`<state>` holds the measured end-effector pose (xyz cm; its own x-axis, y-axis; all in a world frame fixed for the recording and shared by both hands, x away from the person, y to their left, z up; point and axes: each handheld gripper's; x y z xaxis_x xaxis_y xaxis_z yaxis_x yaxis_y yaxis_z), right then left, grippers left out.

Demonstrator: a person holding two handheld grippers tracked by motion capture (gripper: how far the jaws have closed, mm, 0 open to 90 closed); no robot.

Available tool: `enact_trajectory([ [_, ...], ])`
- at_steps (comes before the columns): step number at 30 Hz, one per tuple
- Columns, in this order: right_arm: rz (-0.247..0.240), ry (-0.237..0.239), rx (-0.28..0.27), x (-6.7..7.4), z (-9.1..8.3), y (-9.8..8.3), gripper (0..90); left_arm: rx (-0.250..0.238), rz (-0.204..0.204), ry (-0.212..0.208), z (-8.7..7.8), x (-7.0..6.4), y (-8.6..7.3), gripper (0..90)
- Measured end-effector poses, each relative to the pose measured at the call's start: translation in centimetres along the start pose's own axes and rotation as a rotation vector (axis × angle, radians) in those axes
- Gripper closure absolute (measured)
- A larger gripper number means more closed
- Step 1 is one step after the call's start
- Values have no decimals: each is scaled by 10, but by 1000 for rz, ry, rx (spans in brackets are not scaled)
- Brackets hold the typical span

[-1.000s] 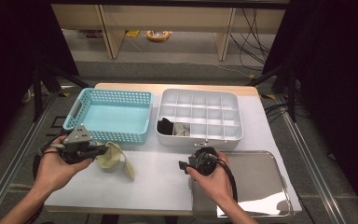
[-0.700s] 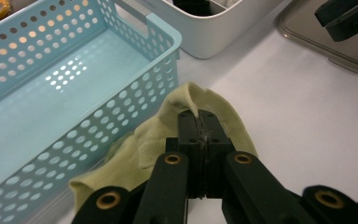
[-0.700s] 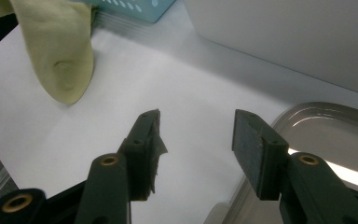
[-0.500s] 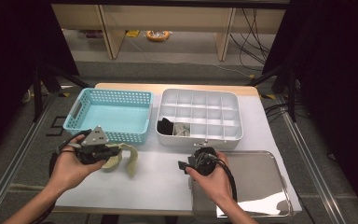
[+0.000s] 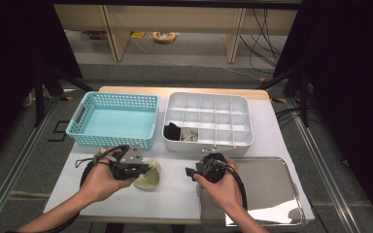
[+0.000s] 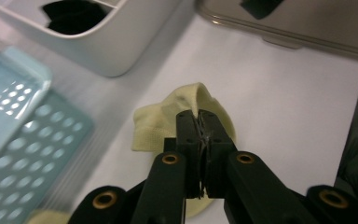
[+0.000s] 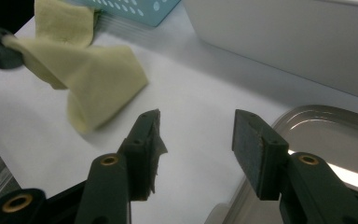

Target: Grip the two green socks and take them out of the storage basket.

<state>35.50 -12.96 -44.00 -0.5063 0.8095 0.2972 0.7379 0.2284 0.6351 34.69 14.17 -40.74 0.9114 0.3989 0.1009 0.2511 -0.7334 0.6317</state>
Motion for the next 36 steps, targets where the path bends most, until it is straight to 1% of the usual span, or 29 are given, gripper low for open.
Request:
enact_trajectory([
  [2,2,-6,-5,1,-1,0,521,-9,23,-17,8,-4,3,836],
  [3,2,-6,-19,1,0,0,521,-12,48,-16,11,-4,5,811],
  [4,-4,1,-4,0,-1,1,521,-25,43,-17,13,-6,7,778],
  [5,12,3,-4,2,-2,1,521,-26,53,-9,14,-6,9,740],
  [6,3,-2,-14,1,-2,1,521,-46,46,-10,15,-6,10,706],
  [7,32,1,-15,4,-3,1,521,-60,20,-6,14,-6,11,687],
  [8,7,5,-14,1,-4,2,521,-66,24,3,12,-4,12,668],
  [9,43,8,-1,4,-5,2,521,-72,29,12,9,-2,13,652],
  [10,39,1,-26,4,-4,1,522,-72,23,22,7,-1,12,648],
  [11,40,-5,-20,3,-5,1,522,-75,6,25,5,0,11,642],
  [12,12,-9,-28,1,-4,2,523,-68,5,33,3,3,9,636],
  [13,-2,-2,-13,0,-4,3,525,-63,-16,36,3,4,5,632],
  [14,4,3,-10,2,-3,3,529,-56,-28,35,2,6,2,627],
  [16,-20,1,-9,5,0,5,549,-44,-55,36,2,12,-8,616],
  [17,-48,7,-14,7,2,6,564,-27,-73,41,3,14,-13,606],
  [18,-9,6,40,12,3,7,578,-12,-99,33,4,16,-19,587],
  [19,-50,24,35,12,6,9,588,-8,-122,27,5,18,-24,575],
  [20,-35,13,65,17,8,11,592,-5,-153,22,7,18,-30,572],
  [22,-56,20,78,21,15,15,594,4,-177,12,9,21,-40,560],
  [23,-67,5,84,23,18,17,591,11,-198,12,11,21,-44,554],
  [27,-123,27,112,35,31,18,584,23,-241,-2,15,23,-56,530],
  [29,-146,51,130,44,35,16,574,34,-245,-6,16,23,-57,514],
  [30,-175,86,118,47,38,14,569,36,-228,-18,18,23,-57,506],
  [31,-172,75,131,51,40,13,564,45,-235,-24,20,22,-57,500],
  [32,-167,72,147,53,41,12,555,54,-210,-34,21,23,-57,496],
  [33,-189,64,146,54,45,11,546,57,-220,-35,23,22,-56,494],
  [34,-218,74,138,54,47,10,537,77,-200,-50,24,23,-56,495],
  [35,-225,63,154,54,49,10,524,91,-201,-62,26,24,-55,497],
  [36,-237,52,151,54,51,9,507,67,-220,-59,29,22,-55,501],
])
Point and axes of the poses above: each handheld gripper's, and its own axes: z roughly forward along the jaws, y roughly out of its top, x roughly to its left, and after that the axes turned 2 degrees about -y, right-handed
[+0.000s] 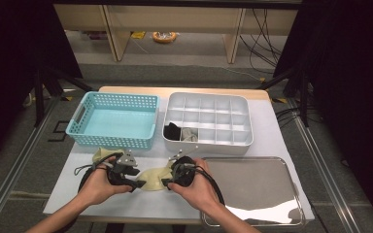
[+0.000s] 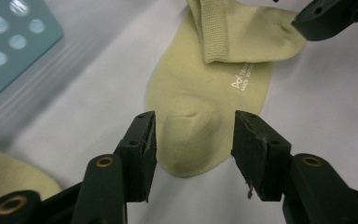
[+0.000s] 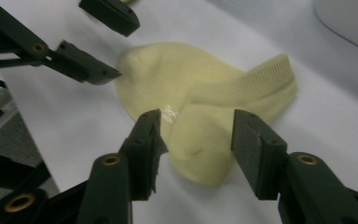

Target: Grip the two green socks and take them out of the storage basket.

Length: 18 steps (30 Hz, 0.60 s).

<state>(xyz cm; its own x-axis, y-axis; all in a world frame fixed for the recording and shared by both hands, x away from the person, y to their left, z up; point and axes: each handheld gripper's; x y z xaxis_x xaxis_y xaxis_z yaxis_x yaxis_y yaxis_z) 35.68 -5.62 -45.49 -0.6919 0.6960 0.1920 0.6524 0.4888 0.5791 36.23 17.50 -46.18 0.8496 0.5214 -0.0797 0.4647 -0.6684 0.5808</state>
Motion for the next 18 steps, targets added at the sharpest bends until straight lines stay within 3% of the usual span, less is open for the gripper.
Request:
enact_trajectory([
  [2,8,-15,23,-1,2,-1,482,3,3,-3,2,0,1,512],
  [3,2,-19,33,-2,4,-2,473,37,36,-7,1,2,2,524],
  [7,8,-35,89,3,9,-6,480,42,35,-4,4,1,2,571],
  [8,-42,-30,69,2,12,-6,488,44,45,-2,4,1,2,583],
  [10,-58,-49,81,4,14,-7,551,53,52,-3,6,0,1,610],
  [11,-63,-58,82,4,14,-7,598,18,-3,-4,10,-3,0,620],
  [13,-56,-71,97,4,13,-7,732,62,53,2,9,-1,0,652],
  [15,-54,-70,94,1,11,-6,827,70,53,4,10,-2,0,683],
  [17,-36,-76,95,-1,9,-6,856,74,40,6,12,-3,0,709],
  [18,-24,-70,94,-2,9,-6,861,79,53,11,12,-3,0,724],
])
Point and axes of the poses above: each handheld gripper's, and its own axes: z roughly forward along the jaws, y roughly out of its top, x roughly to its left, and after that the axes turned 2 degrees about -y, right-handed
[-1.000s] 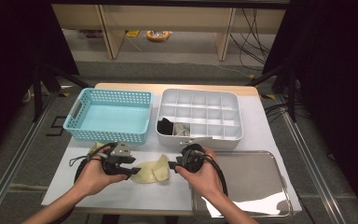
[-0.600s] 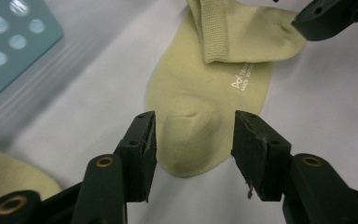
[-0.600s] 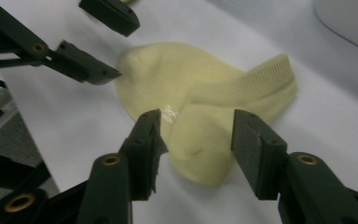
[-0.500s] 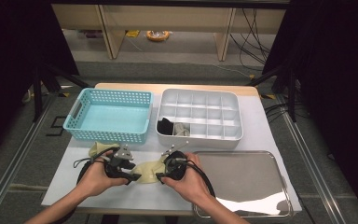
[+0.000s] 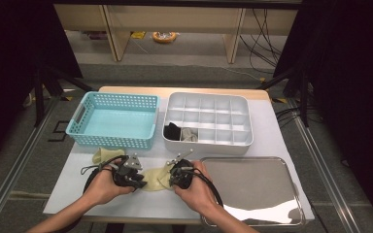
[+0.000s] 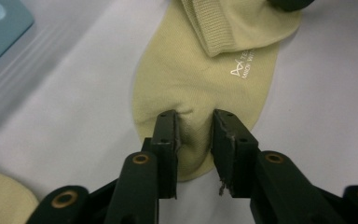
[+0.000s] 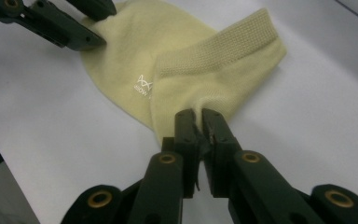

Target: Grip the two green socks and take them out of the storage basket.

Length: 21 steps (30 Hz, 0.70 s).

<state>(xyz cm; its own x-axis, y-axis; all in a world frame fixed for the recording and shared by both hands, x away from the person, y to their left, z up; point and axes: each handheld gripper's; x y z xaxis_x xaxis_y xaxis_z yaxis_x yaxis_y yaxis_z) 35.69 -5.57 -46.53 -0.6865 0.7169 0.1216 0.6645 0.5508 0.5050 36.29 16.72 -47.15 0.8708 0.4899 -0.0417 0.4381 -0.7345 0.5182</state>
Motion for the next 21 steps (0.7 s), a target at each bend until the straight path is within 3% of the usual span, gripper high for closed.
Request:
enact_trajectory([
  [3,61,14,0,-2,-3,0,863,7,9,15,1,-3,1,768],
  [4,102,18,11,-1,-5,-1,863,10,9,16,1,-4,2,787],
  [5,78,22,-21,-5,-5,-1,862,11,2,17,2,-5,2,807],
  [7,133,24,-16,-8,-8,-3,856,16,-1,22,2,-5,3,840],
  [8,138,30,-34,-11,-9,-3,851,17,-4,23,2,-6,3,853],
  [9,178,34,-24,-12,-11,-4,848,17,-5,24,2,-6,3,860],
  [16,213,-14,-46,-28,-18,-10,841,19,-17,18,2,-5,3,871],
  [17,245,-30,-29,-28,-19,-10,841,19,-23,18,2,-6,3,871],
  [20,242,-26,-54,-31,-23,-11,812,19,-15,17,2,-5,4,870],
  [21,222,-14,-72,-31,-24,-10,793,21,-14,17,2,-5,4,870],
])
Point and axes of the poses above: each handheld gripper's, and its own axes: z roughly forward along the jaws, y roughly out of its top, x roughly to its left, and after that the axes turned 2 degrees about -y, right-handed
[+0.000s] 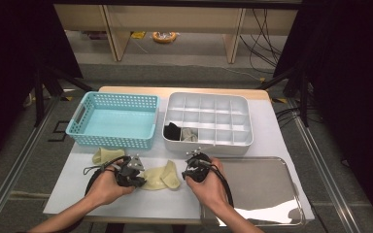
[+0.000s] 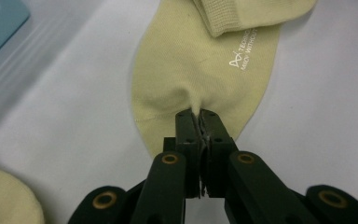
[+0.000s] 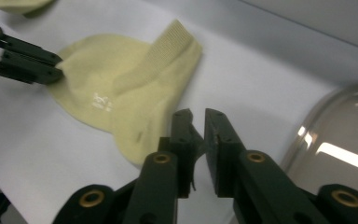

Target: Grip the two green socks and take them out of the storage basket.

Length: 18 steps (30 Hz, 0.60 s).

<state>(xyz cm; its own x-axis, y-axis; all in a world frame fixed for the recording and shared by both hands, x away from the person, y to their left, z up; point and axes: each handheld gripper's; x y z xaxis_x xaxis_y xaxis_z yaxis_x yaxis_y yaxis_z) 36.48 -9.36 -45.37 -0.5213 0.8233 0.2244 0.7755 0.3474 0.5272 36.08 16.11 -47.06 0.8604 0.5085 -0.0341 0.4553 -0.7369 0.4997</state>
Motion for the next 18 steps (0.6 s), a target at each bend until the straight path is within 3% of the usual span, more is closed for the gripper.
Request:
enact_trajectory([
  [2,-10,3,-2,5,0,2,765,-1,-1,-1,0,0,0,870],
  [7,-98,39,-38,17,5,7,714,-4,-12,-2,0,0,-1,868],
  [13,-170,73,-20,30,16,9,722,-7,-8,-1,0,-1,-1,867],
  [18,-192,92,24,38,28,10,711,-6,-8,-3,0,0,-1,866],
])
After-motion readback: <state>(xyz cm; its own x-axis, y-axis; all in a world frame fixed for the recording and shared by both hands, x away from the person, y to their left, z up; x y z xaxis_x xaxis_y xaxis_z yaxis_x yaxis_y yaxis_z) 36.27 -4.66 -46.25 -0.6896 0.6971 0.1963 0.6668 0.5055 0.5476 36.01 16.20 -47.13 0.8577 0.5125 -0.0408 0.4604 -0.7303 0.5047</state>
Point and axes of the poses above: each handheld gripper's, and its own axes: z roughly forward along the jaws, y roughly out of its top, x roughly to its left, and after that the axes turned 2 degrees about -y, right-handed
